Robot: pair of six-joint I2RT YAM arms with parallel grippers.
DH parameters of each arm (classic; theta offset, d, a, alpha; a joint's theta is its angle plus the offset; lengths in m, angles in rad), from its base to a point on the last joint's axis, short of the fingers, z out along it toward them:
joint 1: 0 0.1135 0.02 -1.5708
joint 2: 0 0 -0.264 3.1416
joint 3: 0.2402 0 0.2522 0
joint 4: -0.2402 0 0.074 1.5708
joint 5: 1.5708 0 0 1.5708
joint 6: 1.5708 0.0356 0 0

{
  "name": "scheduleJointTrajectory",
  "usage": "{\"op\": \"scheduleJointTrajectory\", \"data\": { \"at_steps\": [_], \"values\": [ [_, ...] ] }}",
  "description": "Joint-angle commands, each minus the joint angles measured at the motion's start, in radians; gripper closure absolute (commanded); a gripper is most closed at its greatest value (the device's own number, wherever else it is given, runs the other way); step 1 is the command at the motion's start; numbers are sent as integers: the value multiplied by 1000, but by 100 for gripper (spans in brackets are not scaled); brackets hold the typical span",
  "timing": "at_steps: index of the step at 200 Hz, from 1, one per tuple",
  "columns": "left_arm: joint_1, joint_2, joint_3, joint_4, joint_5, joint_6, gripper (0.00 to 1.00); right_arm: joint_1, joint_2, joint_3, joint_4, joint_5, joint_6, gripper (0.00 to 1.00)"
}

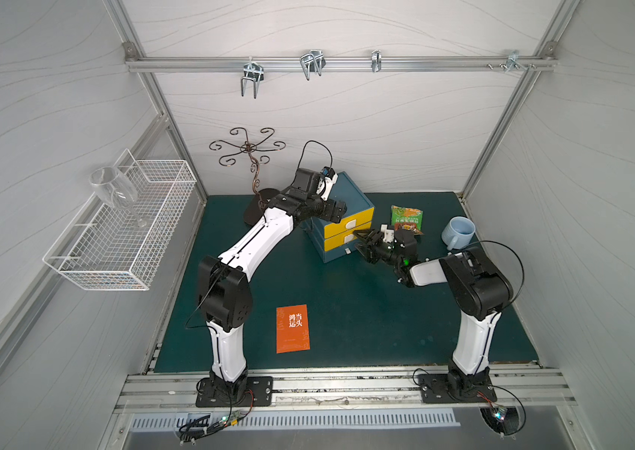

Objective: Take the postcards out of the drawer
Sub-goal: Open the drawer in the storage box.

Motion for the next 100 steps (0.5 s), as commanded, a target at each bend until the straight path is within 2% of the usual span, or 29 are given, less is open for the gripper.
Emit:
{"op": "scheduleJointTrajectory", "data": {
  "at_steps": [1,100],
  "values": [
    [-8,2,-21,-76,32,-12,1,12,14,-9,80,20,17,36],
    [-8,-5,-36,-83,53,-15,1,42,72,9,168,36,54,43]
  ]
}}
